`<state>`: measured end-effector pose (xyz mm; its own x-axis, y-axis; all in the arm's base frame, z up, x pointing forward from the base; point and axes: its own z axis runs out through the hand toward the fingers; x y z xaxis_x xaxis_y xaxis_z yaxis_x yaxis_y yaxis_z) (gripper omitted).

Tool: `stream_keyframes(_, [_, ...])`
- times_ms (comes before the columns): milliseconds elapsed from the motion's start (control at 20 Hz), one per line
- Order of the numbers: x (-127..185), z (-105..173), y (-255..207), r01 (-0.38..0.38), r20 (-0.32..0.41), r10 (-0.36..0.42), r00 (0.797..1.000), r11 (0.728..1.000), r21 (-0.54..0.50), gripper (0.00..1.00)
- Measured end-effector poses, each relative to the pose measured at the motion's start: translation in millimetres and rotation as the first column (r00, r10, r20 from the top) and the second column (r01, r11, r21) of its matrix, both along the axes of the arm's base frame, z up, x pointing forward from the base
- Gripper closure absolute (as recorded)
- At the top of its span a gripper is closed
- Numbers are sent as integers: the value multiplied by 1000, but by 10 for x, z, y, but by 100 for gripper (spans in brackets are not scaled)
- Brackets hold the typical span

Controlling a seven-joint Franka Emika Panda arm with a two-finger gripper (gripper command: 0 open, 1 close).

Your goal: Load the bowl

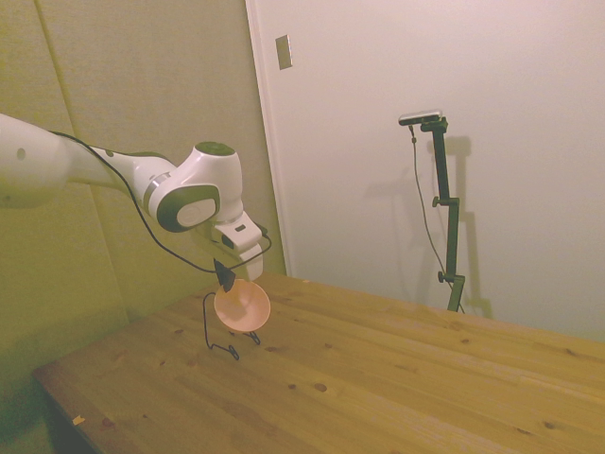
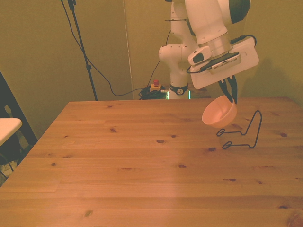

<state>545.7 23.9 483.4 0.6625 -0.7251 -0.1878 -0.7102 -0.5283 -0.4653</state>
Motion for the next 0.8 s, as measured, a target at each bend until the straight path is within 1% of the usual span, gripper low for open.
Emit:
stream_keyframes(150, [17,-34,18,-22,58,15,998,992,124,100])
stream_keyframes(250, [5,39,147,-45,87,30,996,985,169,100])
stream_keyframes(450, [15,-23,163,-63,87,47,995,979,195,100])
stream_keyframes(650, [77,-203,106,-90,97,67,993,962,259,100])
stream_keyframes(800, [98,-324,57,-110,106,80,991,943,313,100])
